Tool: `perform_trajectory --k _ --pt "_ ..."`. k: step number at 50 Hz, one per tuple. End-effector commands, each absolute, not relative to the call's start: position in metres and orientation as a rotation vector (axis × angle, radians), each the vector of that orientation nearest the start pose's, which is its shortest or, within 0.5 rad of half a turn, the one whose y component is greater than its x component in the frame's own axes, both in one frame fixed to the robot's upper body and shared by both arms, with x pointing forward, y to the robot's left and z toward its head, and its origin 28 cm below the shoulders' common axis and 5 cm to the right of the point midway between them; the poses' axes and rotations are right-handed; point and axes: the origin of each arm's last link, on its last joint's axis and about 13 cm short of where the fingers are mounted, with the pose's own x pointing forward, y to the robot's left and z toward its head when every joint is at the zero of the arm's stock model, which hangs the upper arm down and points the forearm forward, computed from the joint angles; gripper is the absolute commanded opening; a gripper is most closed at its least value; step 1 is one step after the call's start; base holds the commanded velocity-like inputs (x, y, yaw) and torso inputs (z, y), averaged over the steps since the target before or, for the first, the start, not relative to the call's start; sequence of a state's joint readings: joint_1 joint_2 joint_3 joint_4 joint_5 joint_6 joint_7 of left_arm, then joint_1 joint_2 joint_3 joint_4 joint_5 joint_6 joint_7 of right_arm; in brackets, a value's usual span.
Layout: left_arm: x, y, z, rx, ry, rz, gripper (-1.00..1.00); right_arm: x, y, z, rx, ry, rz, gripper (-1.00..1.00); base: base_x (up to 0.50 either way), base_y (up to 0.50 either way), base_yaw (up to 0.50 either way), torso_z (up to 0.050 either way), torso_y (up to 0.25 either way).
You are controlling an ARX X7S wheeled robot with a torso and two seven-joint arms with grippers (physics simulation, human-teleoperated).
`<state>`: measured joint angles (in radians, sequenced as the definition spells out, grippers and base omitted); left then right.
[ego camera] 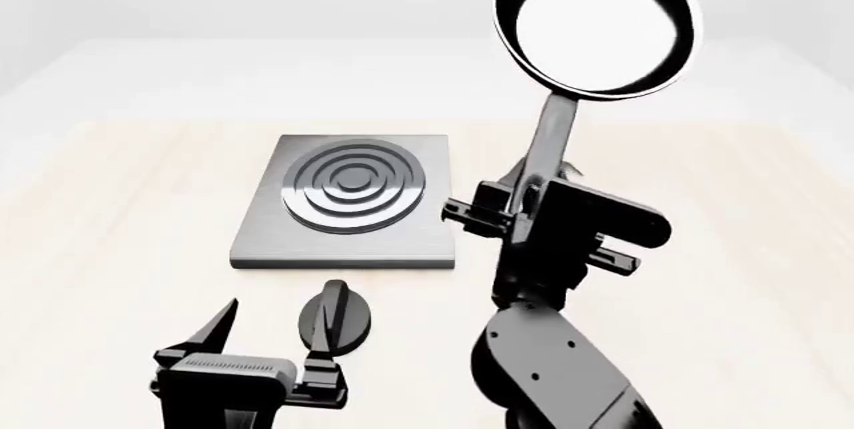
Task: Put the frying pan on the stove.
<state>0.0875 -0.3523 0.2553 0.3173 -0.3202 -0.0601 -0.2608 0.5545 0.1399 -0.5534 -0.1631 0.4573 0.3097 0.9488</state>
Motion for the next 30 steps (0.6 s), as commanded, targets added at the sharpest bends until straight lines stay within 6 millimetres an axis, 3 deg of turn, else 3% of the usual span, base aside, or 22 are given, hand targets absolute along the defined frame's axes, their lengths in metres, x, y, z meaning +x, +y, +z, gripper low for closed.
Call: perform_trajectory --k 1,15,30 --pt "0.183 0.218 0.054 -0.021 -0.068 -0.081 1.00 0.279 -0.003 0.158 0.167 -0.251 -0.111 -1.00 0.00 0.00 0.00 0.000 0.000" --pt "0.184 0.216 0.055 -0.022 -0.071 -0.086 1.00 0.276 -0.006 0.162 0.096 -0.241 0.059 -1.00 0.00 0.00 0.00 0.001 0.002" --pt "0.182 0.216 0.054 -0.023 -0.070 -0.081 1.00 0.284 -0.015 0.160 -0.003 -0.183 0.217 -1.00 0.00 0.00 0.00 0.001 0.002"
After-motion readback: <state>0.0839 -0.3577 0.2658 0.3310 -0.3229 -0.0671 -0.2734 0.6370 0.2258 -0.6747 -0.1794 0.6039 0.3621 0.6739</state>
